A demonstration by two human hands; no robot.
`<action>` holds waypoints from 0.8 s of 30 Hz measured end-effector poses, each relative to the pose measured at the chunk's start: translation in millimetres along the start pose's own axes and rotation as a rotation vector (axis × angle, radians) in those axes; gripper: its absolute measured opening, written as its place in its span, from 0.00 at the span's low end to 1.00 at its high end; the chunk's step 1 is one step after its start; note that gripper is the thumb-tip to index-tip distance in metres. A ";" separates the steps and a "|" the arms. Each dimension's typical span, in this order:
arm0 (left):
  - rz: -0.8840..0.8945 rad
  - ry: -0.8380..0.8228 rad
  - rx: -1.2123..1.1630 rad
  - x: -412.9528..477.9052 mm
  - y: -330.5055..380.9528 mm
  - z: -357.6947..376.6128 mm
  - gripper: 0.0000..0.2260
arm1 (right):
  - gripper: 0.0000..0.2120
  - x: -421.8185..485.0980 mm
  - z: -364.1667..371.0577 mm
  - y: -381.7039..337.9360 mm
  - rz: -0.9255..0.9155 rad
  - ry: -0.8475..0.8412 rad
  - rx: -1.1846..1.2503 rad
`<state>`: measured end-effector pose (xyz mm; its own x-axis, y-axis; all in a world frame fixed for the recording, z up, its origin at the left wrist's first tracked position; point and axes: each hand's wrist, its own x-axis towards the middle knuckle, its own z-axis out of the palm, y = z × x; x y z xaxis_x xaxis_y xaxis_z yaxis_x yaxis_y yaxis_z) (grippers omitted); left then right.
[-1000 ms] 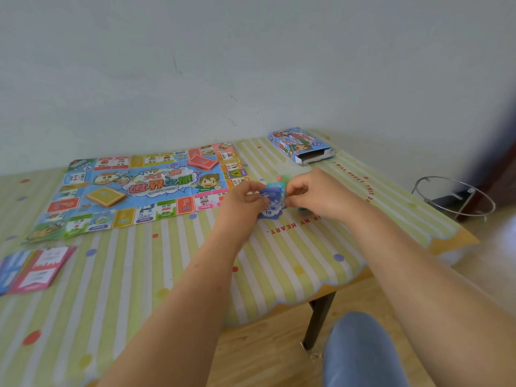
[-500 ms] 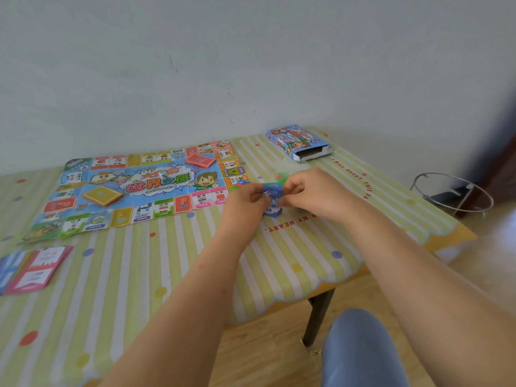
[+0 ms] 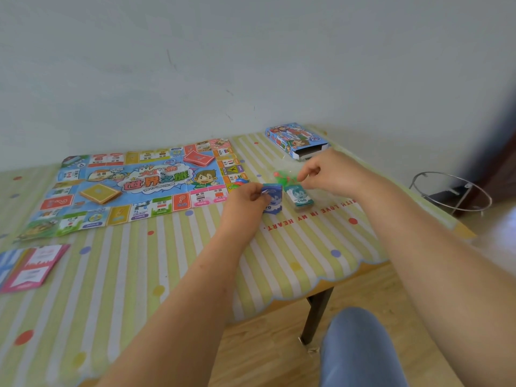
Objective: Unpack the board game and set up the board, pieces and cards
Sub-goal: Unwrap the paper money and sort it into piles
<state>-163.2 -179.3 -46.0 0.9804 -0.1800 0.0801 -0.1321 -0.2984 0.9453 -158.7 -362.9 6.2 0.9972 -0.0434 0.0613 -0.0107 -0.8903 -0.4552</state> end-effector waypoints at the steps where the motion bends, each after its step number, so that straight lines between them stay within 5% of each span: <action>1: -0.001 0.001 -0.002 0.3 0.2 0.2 0.07 | 0.11 2.0 0.1 0.2 0.003 -0.040 -0.052; 12: 0.016 -0.008 -0.040 2.4 -2.7 0.0 0.07 | 0.20 11.0 6.0 -9.8 0.010 -0.230 -0.361; 24: 0.014 -0.005 -0.049 3.6 -3.1 0.3 0.07 | 0.23 17.3 1.9 -10.2 0.033 -0.290 -0.304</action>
<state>-159.3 -179.3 -48.7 0.9776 -0.1891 0.0923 -0.1388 -0.2499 0.9583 -141.2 -353.7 10.2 0.9750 0.0169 -0.2215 -0.0208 -0.9858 -0.1669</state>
